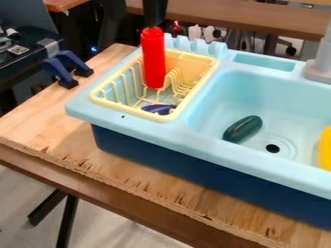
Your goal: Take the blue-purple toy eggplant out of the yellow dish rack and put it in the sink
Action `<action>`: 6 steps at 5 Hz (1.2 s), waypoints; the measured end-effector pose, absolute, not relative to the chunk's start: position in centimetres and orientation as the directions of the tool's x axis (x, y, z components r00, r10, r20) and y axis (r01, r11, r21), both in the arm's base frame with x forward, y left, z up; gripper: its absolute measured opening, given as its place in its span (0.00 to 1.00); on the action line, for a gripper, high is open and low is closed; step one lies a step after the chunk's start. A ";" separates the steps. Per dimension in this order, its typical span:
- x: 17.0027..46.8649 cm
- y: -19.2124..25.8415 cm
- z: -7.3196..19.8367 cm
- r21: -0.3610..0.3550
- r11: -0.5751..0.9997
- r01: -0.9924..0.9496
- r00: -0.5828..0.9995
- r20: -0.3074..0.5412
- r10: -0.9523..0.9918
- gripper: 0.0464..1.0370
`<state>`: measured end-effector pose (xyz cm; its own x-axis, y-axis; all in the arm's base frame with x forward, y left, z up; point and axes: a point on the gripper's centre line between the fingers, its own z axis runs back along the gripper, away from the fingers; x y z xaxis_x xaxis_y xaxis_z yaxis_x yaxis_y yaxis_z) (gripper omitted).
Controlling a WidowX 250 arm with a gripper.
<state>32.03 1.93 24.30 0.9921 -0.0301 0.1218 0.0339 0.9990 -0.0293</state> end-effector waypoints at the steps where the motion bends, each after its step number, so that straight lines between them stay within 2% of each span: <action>1: 32.2 1.9 23.1 -0.035 0.999 0.041 0.996 0.084 -0.037 0.97; 2: 32.5 2.4 21.8 -0.044 0.985 0.168 0.985 0.044 -0.166 0.97; 3: 32.6 2.7 21.0 -0.002 0.969 0.246 0.969 0.027 -0.246 0.97; 4: 32.5 2.9 18.6 0.001 0.944 0.329 0.944 0.027 -0.329 0.97; 5: 31.6 3.0 16.5 -0.021 0.941 0.339 0.935 0.116 -0.334 0.97; 6: 32.0 2.6 15.6 -0.022 0.933 0.358 0.922 0.167 -0.350 0.97</action>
